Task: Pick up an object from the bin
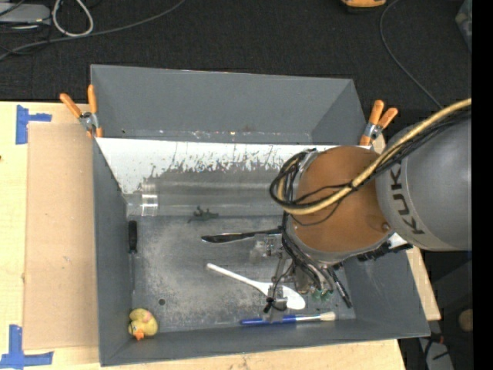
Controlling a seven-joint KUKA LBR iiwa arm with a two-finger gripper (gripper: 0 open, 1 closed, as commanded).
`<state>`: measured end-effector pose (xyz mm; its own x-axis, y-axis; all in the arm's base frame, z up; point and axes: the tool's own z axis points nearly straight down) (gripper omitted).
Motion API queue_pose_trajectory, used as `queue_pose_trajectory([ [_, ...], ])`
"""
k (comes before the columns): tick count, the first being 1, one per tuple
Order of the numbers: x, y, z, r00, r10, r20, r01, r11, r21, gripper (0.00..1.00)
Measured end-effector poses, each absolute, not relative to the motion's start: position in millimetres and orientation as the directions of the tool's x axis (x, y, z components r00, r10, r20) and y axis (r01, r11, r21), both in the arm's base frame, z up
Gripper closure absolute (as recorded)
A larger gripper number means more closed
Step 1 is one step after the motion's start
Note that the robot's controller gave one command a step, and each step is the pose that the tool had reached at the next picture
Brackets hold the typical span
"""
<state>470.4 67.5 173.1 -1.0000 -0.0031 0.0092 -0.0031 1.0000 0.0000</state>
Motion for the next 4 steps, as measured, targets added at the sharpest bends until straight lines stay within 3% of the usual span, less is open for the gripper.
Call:
queue_pose_trajectory([
  [1, 472.2, 67.0, 175.9, -1.000, 0.001, 0.003, 0.001, 1.000, 0.001, 0.00],
  [2, 478.8, 51.8, 108.6, -0.940, 0.342, 0.000, 0.342, 0.940, 0.001, 0.00],
  [3, 490.0, 44.2, 79.7, -0.922, 0.386, 0.004, 0.386, 0.922, -0.001, 0.00],
  [4, 502.8, 46.3, 73.8, -0.944, 0.329, 0.006, 0.329, 0.944, -0.001, 0.00],
])
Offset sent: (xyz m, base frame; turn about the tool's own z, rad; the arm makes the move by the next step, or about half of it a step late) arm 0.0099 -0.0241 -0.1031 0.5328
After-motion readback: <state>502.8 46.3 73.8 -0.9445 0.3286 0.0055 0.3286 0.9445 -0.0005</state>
